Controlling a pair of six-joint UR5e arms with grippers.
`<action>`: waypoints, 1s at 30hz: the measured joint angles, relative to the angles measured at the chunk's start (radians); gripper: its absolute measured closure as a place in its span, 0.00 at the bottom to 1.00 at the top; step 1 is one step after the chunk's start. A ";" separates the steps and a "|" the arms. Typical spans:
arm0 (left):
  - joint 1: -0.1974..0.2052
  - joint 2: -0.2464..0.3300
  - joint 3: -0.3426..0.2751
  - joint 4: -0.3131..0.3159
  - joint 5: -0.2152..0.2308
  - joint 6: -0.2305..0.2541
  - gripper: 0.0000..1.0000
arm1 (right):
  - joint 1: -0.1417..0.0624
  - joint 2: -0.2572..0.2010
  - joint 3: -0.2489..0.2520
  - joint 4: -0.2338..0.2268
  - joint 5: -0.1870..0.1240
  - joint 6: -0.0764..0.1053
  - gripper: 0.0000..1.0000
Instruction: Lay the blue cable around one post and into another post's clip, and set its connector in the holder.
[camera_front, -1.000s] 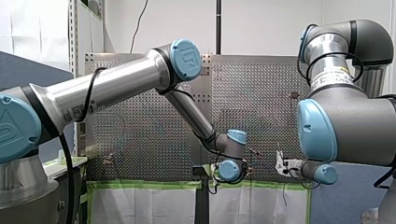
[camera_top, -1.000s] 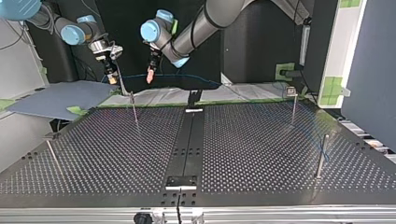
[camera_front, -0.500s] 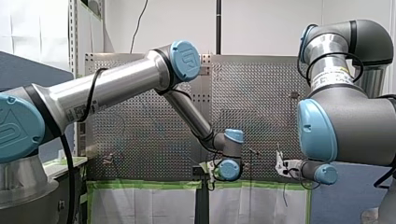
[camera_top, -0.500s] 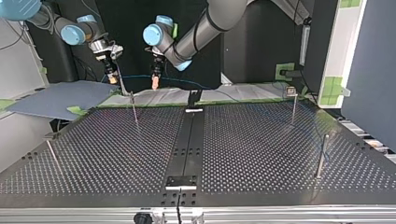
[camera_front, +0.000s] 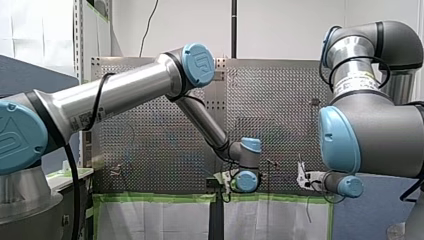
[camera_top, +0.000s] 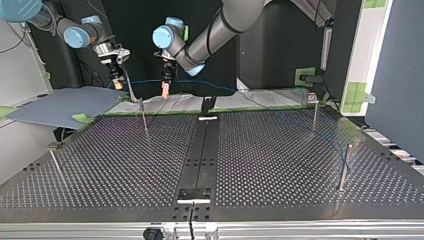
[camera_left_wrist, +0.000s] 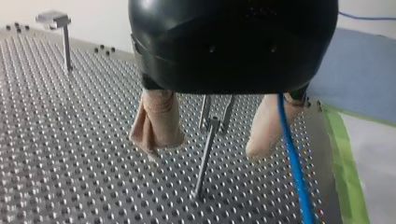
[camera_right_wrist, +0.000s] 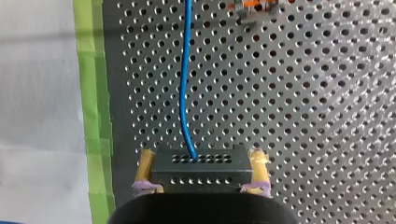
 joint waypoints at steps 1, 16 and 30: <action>-0.003 0.000 0.000 0.008 0.000 0.007 0.21 | -0.003 0.000 0.000 0.000 0.002 0.000 1.00; -0.025 0.000 0.000 0.159 -0.002 0.084 0.96 | -0.051 0.000 0.000 -0.003 0.023 0.002 1.00; -0.024 -0.022 0.017 0.223 0.033 0.138 0.99 | -0.078 0.001 -0.031 -0.006 0.043 0.022 1.00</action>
